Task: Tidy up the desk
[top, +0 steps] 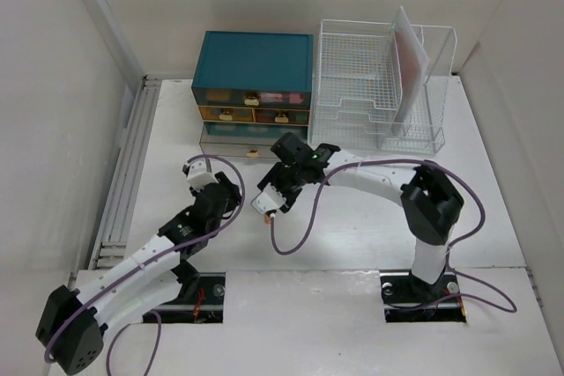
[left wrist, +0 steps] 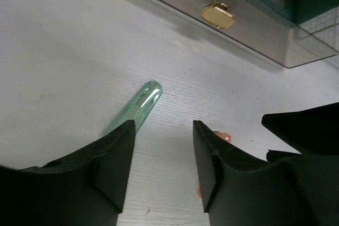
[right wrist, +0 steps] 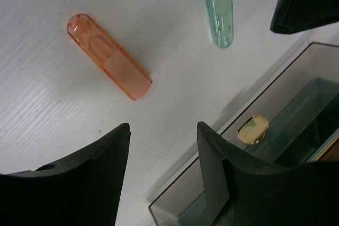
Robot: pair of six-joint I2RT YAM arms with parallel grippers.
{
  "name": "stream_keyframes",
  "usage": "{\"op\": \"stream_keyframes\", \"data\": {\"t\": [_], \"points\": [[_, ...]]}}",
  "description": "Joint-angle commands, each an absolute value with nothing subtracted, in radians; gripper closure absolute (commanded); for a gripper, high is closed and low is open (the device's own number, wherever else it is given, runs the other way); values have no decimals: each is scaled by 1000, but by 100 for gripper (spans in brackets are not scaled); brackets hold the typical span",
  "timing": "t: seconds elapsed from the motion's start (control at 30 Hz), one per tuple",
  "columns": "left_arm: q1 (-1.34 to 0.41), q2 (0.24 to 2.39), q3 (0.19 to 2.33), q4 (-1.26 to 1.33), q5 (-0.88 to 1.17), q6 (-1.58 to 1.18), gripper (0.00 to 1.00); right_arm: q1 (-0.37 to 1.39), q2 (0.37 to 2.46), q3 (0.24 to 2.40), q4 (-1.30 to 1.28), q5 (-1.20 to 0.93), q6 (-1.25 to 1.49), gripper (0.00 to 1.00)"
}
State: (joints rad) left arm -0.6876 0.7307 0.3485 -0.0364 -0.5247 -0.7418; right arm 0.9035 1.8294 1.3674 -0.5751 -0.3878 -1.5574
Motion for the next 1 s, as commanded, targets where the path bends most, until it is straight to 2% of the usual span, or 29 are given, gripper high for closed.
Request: {"op": "stream_keyframes", "data": {"t": [0.0,0.27,0.57,0.97], "points": [[-692,765,406,-92,-600,-762,54,922,1879,1459,-646,-380,-1644,41],[-701,917,446,-155,-661,-870,47,922,1919,1474,-672,-390,-1753,42],[-657,930,411,-94,-578,-893,47,931,1919,1444,-703,-449,-1830,42],[-647,1104,451,-74,-549,-884,47,960,1928,1404,-722,-449,-1904,42]]}}
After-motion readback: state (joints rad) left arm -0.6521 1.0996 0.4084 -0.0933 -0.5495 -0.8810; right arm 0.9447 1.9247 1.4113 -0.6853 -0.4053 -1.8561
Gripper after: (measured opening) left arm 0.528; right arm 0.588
